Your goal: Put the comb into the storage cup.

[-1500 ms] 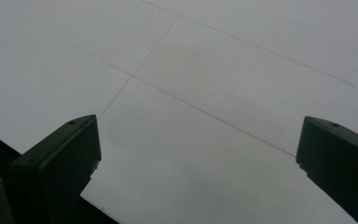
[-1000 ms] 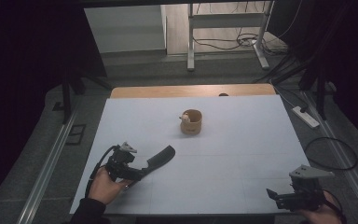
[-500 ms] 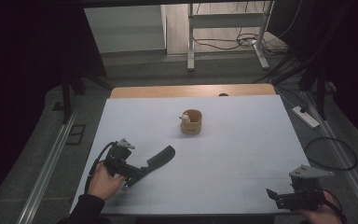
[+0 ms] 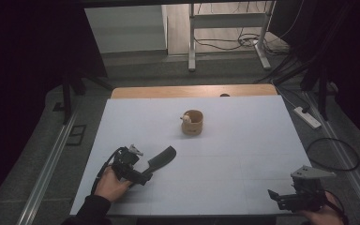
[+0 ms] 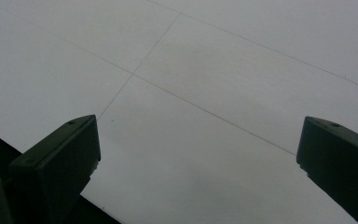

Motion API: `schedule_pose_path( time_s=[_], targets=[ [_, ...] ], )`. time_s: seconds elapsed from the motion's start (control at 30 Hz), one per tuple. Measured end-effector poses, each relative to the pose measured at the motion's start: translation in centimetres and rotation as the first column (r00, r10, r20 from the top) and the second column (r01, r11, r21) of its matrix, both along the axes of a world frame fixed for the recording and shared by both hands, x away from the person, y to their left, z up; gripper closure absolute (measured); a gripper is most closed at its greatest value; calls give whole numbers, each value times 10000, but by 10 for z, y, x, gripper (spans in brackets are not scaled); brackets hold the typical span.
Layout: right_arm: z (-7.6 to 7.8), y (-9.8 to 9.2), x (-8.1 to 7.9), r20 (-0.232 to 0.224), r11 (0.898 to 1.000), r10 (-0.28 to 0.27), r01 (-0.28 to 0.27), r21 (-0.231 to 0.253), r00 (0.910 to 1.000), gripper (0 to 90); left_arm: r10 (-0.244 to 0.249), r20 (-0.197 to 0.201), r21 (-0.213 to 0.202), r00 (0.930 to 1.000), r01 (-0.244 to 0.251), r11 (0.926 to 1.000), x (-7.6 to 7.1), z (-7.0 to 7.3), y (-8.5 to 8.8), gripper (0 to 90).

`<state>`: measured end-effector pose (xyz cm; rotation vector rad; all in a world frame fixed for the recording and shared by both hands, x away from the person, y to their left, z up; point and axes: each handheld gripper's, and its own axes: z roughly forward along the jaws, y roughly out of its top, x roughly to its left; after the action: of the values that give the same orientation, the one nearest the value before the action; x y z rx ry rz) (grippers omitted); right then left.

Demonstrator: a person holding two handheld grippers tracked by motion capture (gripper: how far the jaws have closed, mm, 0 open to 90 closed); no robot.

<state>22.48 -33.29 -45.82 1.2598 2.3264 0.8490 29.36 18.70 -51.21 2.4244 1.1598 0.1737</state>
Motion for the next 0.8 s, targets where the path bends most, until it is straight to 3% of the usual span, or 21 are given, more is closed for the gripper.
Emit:
schedule_pose_path(
  time_s=[0.37, 0.8],
  targets=[
    [0, 0, 0, -18, 10000, 16, -16, -3, 10000, 0, -388, -408, 777, 9984, 419, 9961, 2, -17, -12, 0],
    [0, 0, 0, -17, 10000, 11, -11, -10, 10000, 0, -132, -441, 772, 9989, 166, 9969, 2, -17, -13, 0]
  ],
)
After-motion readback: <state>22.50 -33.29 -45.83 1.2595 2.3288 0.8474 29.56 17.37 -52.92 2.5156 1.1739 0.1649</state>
